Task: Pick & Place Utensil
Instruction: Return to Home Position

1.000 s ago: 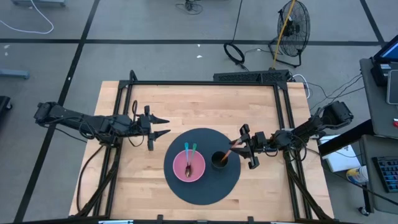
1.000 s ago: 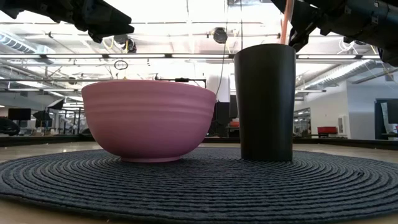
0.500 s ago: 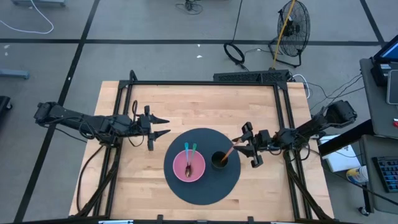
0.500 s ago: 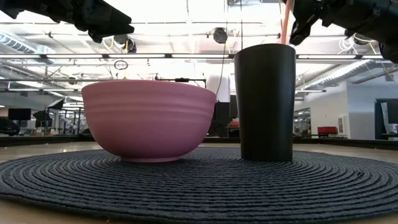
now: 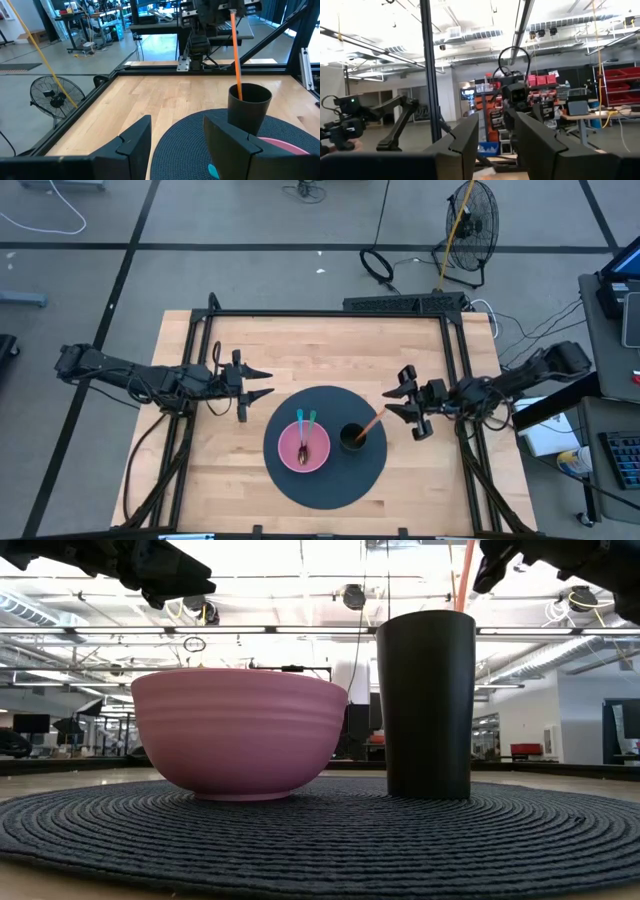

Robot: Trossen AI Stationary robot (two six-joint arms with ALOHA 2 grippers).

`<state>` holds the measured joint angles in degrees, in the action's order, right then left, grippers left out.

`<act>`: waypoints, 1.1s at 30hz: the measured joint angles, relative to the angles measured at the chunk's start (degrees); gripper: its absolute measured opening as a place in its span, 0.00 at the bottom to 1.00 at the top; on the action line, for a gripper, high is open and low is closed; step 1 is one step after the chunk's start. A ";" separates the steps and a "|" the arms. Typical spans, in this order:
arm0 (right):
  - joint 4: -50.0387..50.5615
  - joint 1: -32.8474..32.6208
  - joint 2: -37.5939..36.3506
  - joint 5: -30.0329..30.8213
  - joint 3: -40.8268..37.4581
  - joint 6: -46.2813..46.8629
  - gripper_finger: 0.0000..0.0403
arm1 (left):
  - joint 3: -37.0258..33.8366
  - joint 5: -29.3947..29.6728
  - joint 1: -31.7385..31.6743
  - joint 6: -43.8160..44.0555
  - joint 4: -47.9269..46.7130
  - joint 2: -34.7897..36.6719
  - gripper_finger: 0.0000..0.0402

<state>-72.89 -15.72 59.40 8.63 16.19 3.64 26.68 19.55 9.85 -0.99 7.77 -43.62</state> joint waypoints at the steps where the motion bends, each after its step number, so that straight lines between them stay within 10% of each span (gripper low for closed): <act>1: 0.68 0.13 -0.76 -0.03 0.00 -0.02 0.31 | 0.00 0.00 -0.02 -0.01 0.00 0.00 0.46; 15: 8.90 0.32 -8.77 -1.43 0.00 -4.34 0.31 | 0.00 -0.22 0.04 -1.88 3.44 0.02 0.46; 33: 60.04 7.24 -32.38 -1.28 4.81 -3.91 0.31 | 0.00 -0.20 -0.38 -8.13 3.93 0.17 0.46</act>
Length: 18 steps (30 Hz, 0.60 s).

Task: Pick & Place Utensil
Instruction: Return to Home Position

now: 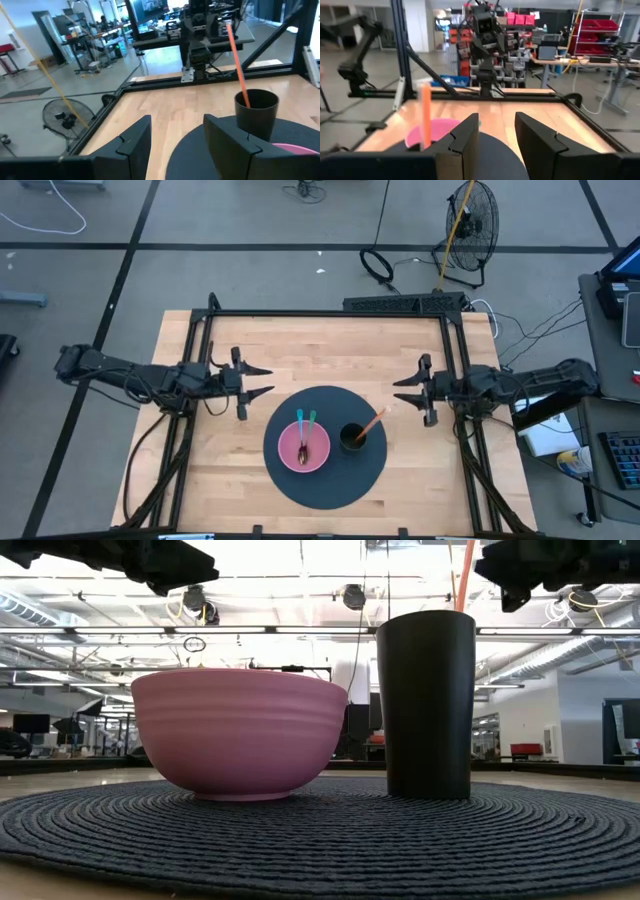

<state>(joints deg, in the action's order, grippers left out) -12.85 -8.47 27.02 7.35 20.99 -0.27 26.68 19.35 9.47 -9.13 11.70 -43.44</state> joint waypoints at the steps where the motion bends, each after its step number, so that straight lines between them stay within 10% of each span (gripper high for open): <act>1: 0.38 0.34 -0.01 -0.15 0.00 -0.62 0.31 | 0.00 -0.80 -0.20 0.00 -0.09 0.00 0.46; 9: 5.72 2.93 0.01 -5.92 0.00 -3.70 0.31 | 0.00 -18.44 -6.28 -0.87 -0.95 2.18 0.46; 18: 5.75 3.06 -0.94 -5.61 0.00 -2.81 0.31 | 0.00 -19.87 -10.02 -3.05 -2.36 6.33 0.46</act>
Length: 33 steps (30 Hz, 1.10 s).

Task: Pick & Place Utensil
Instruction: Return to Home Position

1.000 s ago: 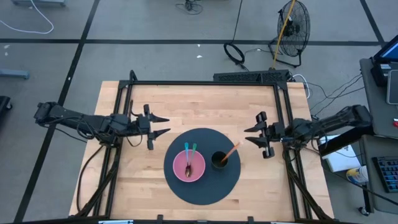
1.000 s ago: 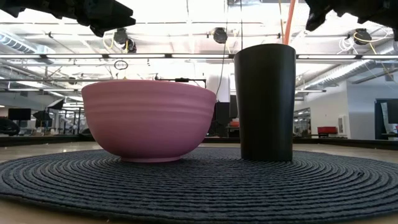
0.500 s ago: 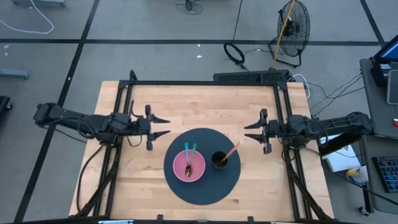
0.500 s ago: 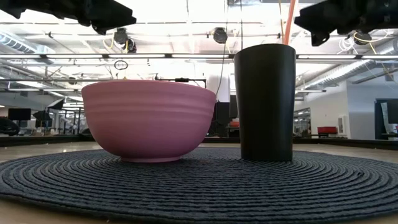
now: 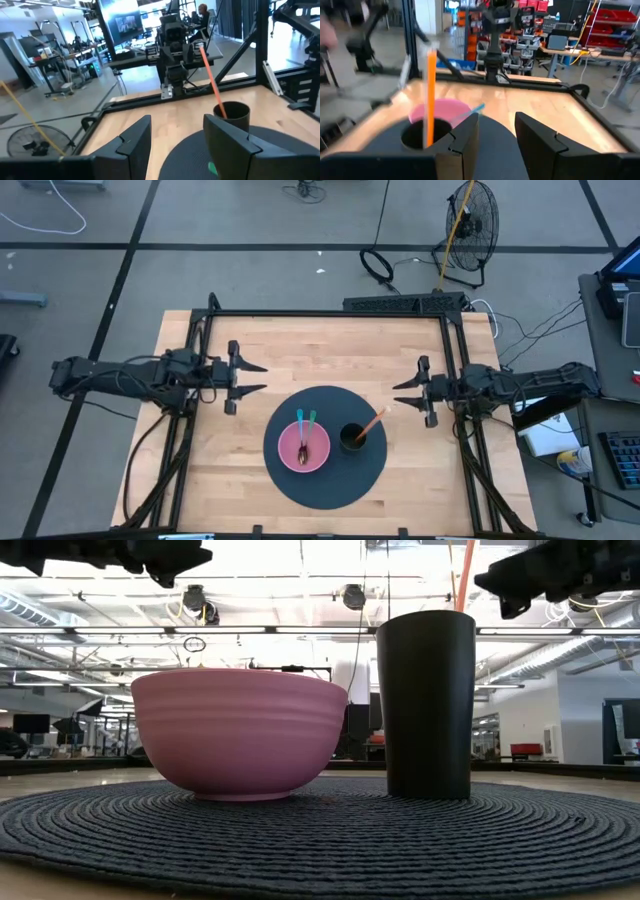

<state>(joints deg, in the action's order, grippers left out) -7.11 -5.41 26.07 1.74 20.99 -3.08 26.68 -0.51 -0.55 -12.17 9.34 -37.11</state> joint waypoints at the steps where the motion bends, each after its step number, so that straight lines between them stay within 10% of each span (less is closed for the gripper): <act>1: 0.70 0.00 -0.08 0.40 0.00 -1.94 0.31 | 0.00 0.00 -0.21 -0.34 -0.56 0.47 0.46; 8: 4.50 1.02 -1.09 13.82 0.00 -5.60 0.31 | -3.57 -0.08 -2.05 -0.03 -2.69 6.04 0.46; 33: -2.90 6.14 -15.00 7.09 -14.10 -2.52 0.31 | -19.54 -0.02 -5.42 7.81 0.58 24.95 0.46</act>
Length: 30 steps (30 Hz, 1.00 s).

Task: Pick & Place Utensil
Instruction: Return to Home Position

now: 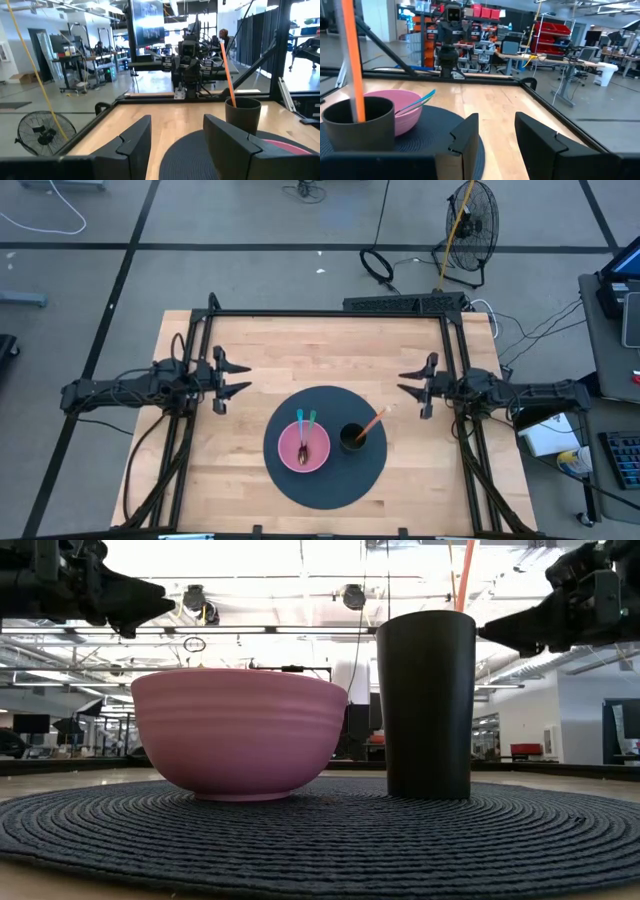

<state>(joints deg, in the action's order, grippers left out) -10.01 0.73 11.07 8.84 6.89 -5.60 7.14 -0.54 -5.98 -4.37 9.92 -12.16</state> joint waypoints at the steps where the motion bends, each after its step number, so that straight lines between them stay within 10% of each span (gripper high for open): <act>1: -0.03 0.29 -0.65 -0.02 -0.34 0.14 0.31 | -0.02 0.00 0.03 0.08 -0.22 0.00 0.46; 30: 0.63 0.81 -4.28 -1.57 -5.31 2.11 0.31 | -4.67 0.09 0.07 -0.20 -9.30 10.00 0.46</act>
<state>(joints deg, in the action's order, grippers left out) -9.38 1.54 6.79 7.27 1.58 -3.49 2.47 -0.45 -5.91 -4.57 0.62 -2.17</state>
